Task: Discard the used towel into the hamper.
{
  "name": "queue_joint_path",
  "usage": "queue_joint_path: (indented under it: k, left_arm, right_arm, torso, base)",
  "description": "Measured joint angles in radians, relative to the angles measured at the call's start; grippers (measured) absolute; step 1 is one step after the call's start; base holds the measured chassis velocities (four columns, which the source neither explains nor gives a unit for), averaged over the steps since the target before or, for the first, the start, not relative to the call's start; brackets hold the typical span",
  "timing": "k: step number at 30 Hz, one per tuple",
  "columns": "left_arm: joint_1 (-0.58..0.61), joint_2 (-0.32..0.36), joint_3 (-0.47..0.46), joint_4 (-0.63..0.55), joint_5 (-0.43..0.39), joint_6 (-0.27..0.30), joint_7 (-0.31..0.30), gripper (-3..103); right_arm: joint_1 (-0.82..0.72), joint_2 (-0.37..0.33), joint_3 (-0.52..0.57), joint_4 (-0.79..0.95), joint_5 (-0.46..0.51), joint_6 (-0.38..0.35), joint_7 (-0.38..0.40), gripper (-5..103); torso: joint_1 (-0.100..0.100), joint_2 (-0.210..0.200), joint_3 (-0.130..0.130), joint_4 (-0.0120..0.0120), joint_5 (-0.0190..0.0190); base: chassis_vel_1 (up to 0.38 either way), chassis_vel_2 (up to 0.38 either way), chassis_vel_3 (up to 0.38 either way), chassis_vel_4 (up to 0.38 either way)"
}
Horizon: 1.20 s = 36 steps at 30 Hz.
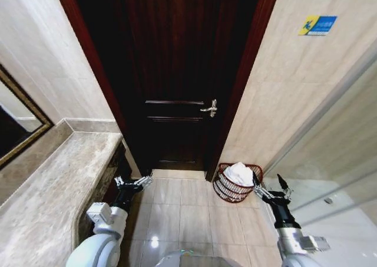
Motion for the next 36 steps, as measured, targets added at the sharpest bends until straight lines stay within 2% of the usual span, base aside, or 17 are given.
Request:
queue_joint_path:
  k: [7, 8, 9, 15, 18, 19, 21, 36]
  left_arm:
    - [0.000, 0.000, 0.000, 0.000, 0.000, 0.000, 0.000, 100]
    - [0.000, 0.000, 0.000, 0.000, 0.000, 0.000, 0.000, 100]
    - [0.000, 0.000, 0.000, 0.000, 0.000, 0.000, 0.000, 100]
    - [0.000, 0.000, 0.000, 0.000, 0.000, 0.000, 0.000, 100]
    - [0.001, 0.000, 0.000, 0.000, 0.000, 0.000, 0.000, 100]
    - [0.000, 0.000, 0.000, 0.000, 0.000, 0.000, 0.000, 100]
    - [0.000, 0.000, 0.000, 0.000, 0.000, 0.000, 0.000, 100]
    - [0.000, 0.000, 0.000, 0.000, 0.000, 0.000, 0.000, 100]
  right_arm:
    - [0.000, 0.000, 0.000, 0.000, 0.000, 0.000, 0.000, 100]
    - [0.000, 0.000, 0.000, 0.000, 0.000, 0.000, 0.000, 100]
    - [0.000, 0.000, 0.000, 0.000, 0.000, 0.000, 0.000, 100]
    - [0.000, 0.000, 0.000, 0.000, 0.000, 0.000, 0.000, 100]
    - [0.000, 0.000, 0.000, 0.000, 0.000, 0.000, 0.000, 100]
    - [-0.001, 0.000, 0.000, 0.000, 0.000, 0.000, 0.000, 100]
    - [0.000, 0.000, 0.000, 0.000, 0.000, 0.000, 0.000, 100]
    - [0.000, 0.000, 0.000, 0.000, 0.000, 0.000, 0.000, 100]
  torso:
    - [0.000, 0.000, 0.000, 0.0001, -0.0007]
    - [0.000, 0.000, 0.000, 0.0000, 0.0007]
    - [0.000, 0.000, 0.000, 0.0000, -0.0007]
    - [-0.002, 0.001, -0.001, 0.0000, 0.0003]
    - [-0.002, 0.001, -0.001, 0.0002, -0.0007]
    - [-0.002, 0.001, -0.001, -0.0004, -0.0004]
    - [-0.002, 0.000, -0.001, -0.0001, 0.0004]
    - [-0.019, -0.033, -0.019, 0.0005, -0.0002]
  base:
    - [0.243, -0.239, -0.226, 0.241]
    - [0.305, -0.308, -0.280, 0.299]
    - [0.305, -0.335, -0.324, 0.299]
    - [0.266, -0.273, -0.275, 0.256]
    - [0.088, -0.040, -0.132, 0.133]
    - [0.000, 0.000, 0.000, 0.000]
    - [0.000, 0.000, 0.000, 0.000]
    - [0.008, 0.042, 0.053, 0.009]
